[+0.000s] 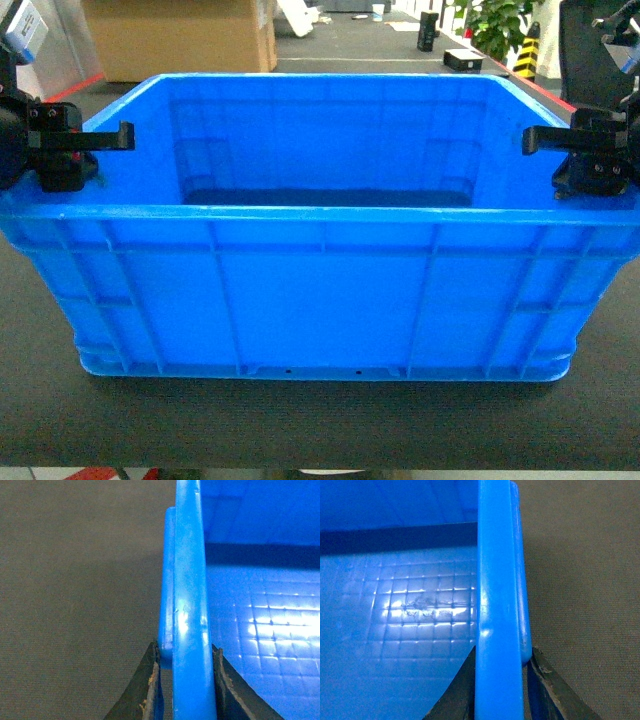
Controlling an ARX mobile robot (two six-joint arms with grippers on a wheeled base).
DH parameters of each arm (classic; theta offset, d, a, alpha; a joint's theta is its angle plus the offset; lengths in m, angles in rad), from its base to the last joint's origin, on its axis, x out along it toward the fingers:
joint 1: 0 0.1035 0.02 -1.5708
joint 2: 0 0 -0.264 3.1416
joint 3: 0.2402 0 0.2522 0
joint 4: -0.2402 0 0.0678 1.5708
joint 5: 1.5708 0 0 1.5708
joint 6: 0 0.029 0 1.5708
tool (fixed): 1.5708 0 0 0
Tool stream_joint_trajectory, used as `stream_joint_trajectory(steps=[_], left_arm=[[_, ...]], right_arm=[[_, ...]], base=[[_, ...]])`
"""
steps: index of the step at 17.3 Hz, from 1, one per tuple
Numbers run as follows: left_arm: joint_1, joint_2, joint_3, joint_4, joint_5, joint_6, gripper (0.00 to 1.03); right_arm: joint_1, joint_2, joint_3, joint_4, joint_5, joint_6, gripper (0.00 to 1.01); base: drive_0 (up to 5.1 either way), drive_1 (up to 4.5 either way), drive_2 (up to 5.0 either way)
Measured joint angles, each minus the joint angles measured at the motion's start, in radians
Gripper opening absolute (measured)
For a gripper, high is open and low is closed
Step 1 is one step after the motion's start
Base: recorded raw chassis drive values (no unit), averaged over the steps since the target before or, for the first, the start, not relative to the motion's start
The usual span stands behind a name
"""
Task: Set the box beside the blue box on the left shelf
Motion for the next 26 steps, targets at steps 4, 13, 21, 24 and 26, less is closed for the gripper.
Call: stream_joint_trajectory(steps=[4, 13, 21, 24, 26], left_arm=[[-0.013, -0.101, -0.067, 0.069, -0.009, 0.003, 0.18], [-0.080, -0.507, -0.297, 0.193, -0.097, 0.031, 0.18], [-0.080, -0.515, -0.295, 0.203, -0.093, 0.029, 0.18], [-0.080, -0.517, -0.295, 0.202, -0.095, 0.030, 0.18], [-0.080, -0.517, -0.295, 0.203, -0.094, 0.029, 0.18]], right_arm=[[0.000, -0.113, -0.059, 0.037, 0.013, -0.002, 0.20], [0.052, -0.504, -0.310, 0.184, 0.118, -0.063, 0.19], [0.053, -0.532, -0.310, 0.193, 0.128, -0.083, 0.18], [0.053, -0.532, -0.310, 0.192, 0.128, -0.084, 0.18], [0.053, -0.532, -0.310, 0.191, 0.128, -0.084, 0.18]], base=[[0.0, 0.00, 0.0], [0.0, 0.00, 0.0], [-0.1, -0.14, -0.1], [-1.1, -1.14, -1.1], [-1.1, -1.14, -1.1]])
